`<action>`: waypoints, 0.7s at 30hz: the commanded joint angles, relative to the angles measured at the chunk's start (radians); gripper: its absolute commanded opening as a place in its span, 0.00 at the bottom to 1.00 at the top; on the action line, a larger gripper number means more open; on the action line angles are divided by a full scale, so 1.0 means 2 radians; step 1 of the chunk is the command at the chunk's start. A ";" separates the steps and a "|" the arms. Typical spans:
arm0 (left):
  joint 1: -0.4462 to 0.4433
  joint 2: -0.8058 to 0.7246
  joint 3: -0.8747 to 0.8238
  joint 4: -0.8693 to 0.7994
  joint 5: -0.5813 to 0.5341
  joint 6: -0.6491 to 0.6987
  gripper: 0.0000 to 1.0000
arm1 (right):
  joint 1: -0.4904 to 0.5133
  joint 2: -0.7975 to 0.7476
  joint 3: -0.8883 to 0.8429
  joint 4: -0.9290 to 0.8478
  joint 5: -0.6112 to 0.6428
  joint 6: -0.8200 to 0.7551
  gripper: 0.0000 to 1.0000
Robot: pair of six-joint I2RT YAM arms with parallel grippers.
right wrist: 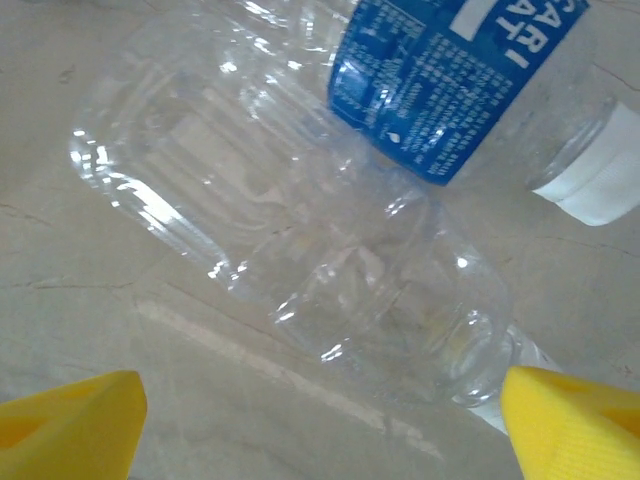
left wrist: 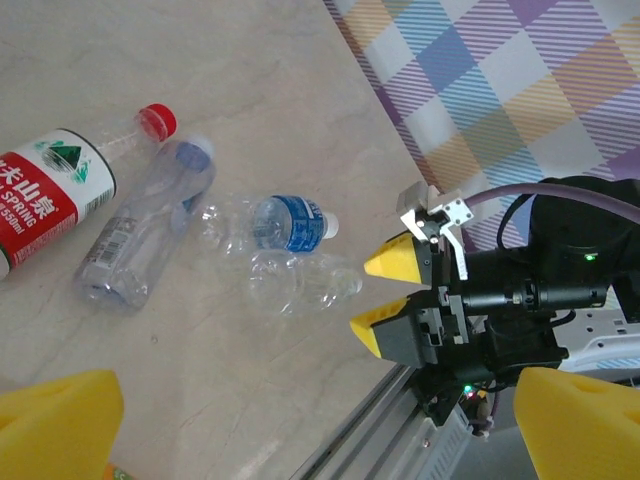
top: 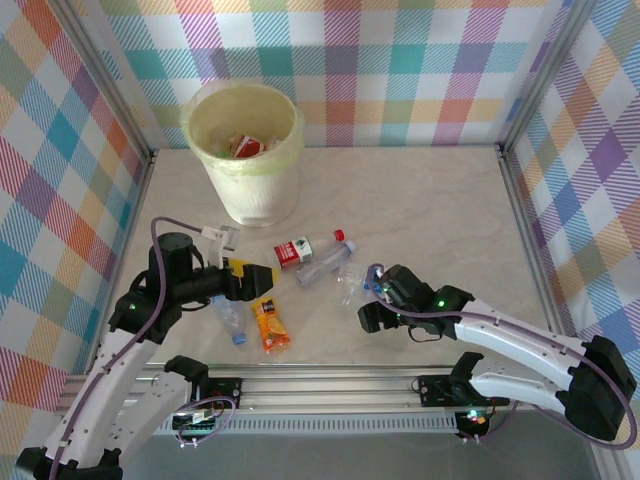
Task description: Put the plastic bottles in the bin
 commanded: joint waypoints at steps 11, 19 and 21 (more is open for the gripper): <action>-0.007 -0.001 -0.015 -0.027 -0.009 0.015 1.00 | -0.027 0.065 0.007 0.052 -0.033 -0.022 0.90; -0.007 -0.004 -0.016 -0.025 -0.004 0.016 1.00 | -0.026 0.044 -0.006 0.072 -0.062 0.016 0.81; -0.007 -0.006 -0.015 -0.025 -0.005 0.015 1.00 | -0.025 0.047 -0.004 0.071 -0.071 0.023 0.80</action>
